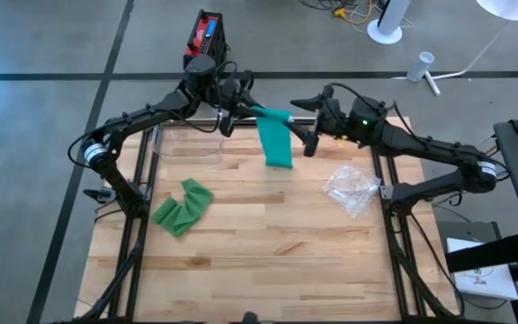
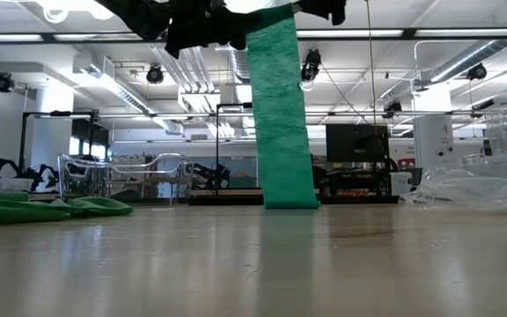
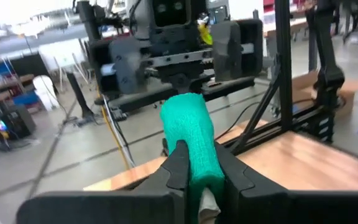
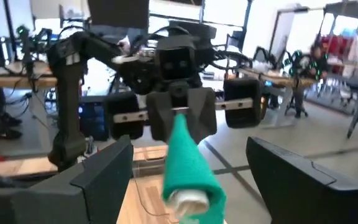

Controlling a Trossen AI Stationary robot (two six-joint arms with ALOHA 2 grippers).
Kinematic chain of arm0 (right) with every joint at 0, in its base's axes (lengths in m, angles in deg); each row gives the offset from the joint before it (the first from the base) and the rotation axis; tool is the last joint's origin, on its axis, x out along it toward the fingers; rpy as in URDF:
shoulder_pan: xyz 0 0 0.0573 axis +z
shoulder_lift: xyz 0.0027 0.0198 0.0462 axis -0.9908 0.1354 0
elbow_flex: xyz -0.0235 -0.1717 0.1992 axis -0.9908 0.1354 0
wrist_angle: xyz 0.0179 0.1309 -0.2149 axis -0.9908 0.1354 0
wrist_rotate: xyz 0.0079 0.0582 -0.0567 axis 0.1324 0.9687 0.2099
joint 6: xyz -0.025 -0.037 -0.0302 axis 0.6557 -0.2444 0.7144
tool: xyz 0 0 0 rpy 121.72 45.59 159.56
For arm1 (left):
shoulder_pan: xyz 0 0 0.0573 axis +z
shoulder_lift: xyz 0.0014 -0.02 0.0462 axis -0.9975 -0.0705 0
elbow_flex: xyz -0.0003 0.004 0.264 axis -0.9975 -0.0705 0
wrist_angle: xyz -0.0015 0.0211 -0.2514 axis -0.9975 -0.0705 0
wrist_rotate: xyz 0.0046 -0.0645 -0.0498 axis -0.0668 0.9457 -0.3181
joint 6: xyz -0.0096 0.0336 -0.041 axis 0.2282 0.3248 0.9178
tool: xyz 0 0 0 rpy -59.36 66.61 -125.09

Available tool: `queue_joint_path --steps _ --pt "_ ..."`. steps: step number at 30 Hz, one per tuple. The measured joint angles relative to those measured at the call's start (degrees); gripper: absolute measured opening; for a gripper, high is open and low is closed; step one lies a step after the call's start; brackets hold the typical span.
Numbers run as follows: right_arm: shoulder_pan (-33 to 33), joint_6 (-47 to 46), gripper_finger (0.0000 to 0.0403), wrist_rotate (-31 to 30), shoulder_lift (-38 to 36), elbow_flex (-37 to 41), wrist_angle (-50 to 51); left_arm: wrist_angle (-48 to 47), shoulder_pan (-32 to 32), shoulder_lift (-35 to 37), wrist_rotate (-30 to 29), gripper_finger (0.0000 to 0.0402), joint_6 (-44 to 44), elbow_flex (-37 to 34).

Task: Roll bandage
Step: Roll the blue bandage

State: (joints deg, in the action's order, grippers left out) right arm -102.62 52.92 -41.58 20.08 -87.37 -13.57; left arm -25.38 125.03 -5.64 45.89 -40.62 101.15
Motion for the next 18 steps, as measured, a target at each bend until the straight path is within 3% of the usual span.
queue_joint_path --steps 18 --pt "-3.28 -1.32 0.0242 4.69 4.67 -2.28 3.15 -0.02 -0.08 0.33 -2.72 0.0025 -4.26 0.00"
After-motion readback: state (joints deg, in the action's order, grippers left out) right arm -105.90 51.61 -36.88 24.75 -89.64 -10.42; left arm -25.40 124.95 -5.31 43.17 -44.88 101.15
